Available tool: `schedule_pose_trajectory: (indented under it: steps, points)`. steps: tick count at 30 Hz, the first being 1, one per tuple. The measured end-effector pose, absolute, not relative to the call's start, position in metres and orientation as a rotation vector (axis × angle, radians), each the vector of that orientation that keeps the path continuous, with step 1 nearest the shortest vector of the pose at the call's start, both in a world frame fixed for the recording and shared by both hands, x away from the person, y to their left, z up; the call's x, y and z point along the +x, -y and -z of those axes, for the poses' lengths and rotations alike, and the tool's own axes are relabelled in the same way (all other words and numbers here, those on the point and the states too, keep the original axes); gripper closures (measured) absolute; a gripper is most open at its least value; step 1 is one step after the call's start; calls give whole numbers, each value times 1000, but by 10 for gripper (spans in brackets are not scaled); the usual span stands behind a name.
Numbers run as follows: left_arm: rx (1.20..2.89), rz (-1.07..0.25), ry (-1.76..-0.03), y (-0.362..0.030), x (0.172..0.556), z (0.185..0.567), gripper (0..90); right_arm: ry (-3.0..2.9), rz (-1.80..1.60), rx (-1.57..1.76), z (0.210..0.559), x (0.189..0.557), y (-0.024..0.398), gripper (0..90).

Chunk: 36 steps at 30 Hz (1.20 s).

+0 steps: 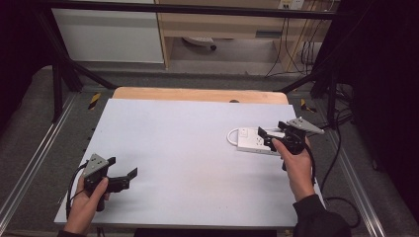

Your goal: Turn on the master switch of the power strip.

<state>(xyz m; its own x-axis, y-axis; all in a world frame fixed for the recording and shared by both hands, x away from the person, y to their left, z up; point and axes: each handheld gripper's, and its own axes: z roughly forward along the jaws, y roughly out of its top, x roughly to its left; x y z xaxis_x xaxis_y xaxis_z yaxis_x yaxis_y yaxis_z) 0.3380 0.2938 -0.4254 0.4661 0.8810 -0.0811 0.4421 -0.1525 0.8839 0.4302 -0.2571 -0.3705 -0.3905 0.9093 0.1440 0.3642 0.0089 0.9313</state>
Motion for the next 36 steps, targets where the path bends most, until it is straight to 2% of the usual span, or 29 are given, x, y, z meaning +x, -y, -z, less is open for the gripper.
schedule_pose_trajectory:
  steps: [13, 32, 36]
  points:
    - [1777, -587, -1127, -294, 338, 426, 61, -1751, -1381, 1296, 373, 443, 253, 314]
    - [1785, -588, -1126, -294, 338, 426, 61, -1665, -1415, 1303, 382, 459, 250, 493]
    - [1784, -589, -1127, -294, 338, 426, 61, -1665, -1414, 1308, 386, 463, 248, 563]
